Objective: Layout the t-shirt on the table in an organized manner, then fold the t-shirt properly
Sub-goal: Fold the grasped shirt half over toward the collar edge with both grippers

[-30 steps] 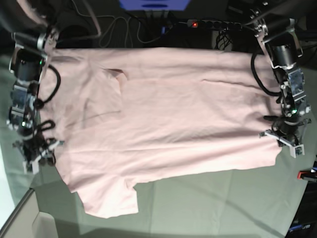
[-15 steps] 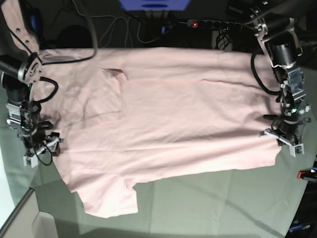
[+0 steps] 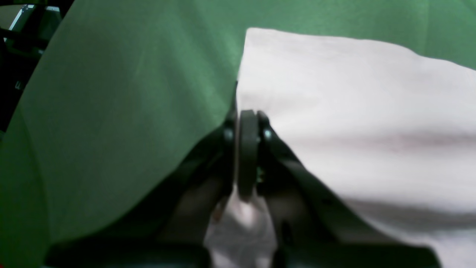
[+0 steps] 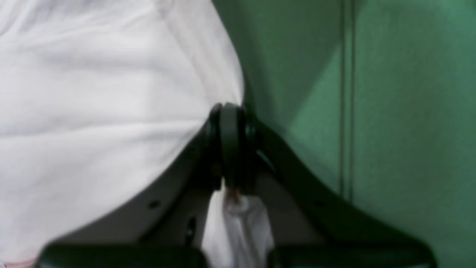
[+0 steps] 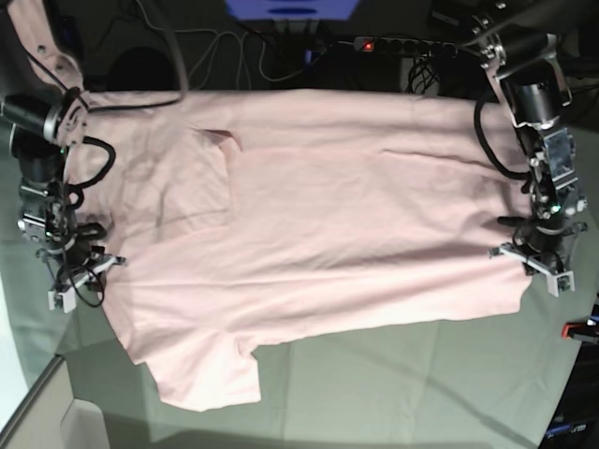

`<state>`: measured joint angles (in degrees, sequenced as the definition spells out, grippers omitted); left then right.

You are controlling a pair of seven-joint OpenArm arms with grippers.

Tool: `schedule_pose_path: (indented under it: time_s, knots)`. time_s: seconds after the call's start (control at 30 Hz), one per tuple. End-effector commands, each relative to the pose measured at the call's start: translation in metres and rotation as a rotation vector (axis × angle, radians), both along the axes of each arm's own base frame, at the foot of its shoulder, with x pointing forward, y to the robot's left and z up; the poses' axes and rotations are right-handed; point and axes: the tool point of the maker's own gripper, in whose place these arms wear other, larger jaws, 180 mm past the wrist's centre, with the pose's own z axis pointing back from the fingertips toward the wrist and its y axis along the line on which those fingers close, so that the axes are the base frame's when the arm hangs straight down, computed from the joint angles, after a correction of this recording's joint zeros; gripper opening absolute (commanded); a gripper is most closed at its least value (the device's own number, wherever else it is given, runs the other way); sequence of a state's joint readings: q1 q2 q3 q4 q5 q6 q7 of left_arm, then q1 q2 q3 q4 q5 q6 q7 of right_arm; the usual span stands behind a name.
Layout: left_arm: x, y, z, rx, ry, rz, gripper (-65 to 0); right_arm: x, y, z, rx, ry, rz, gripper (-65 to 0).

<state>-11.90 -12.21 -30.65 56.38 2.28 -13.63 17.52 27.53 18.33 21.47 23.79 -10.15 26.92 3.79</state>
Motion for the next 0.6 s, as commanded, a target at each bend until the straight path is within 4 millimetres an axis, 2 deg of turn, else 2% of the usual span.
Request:
schedule_pose_path:
  time_s: [0.0,0.17,0.33,0.47,0.57]
  knots:
    - [0.013,0.010,0.023,0.029,-0.068,0.007,-65.0,0.010,-0.018,0.024,-0.036,-0.078,-0.018,-65.0]
    - [0.012,0.010,0.022,0.028,-0.065,0.007,-65.0,-0.010,-0.019,0.051,-0.100,-0.196,-0.041,-65.0]
    - [0.011,0.010,0.023,0.030,-0.067,0.008,-65.0,-0.043,-0.015,0.061,-0.130,-0.251,-0.081,-65.0]
    - [0.003,0.011,0.036,0.060,-0.099,-0.001,-65.0,-0.072,-0.019,0.069,-0.142,-0.288,-0.143,-65.0]
    - [-0.006,0.009,0.048,0.041,-0.150,0.001,-65.0,-0.087,-0.002,0.074,-0.102,-0.314,-0.117,-65.0]
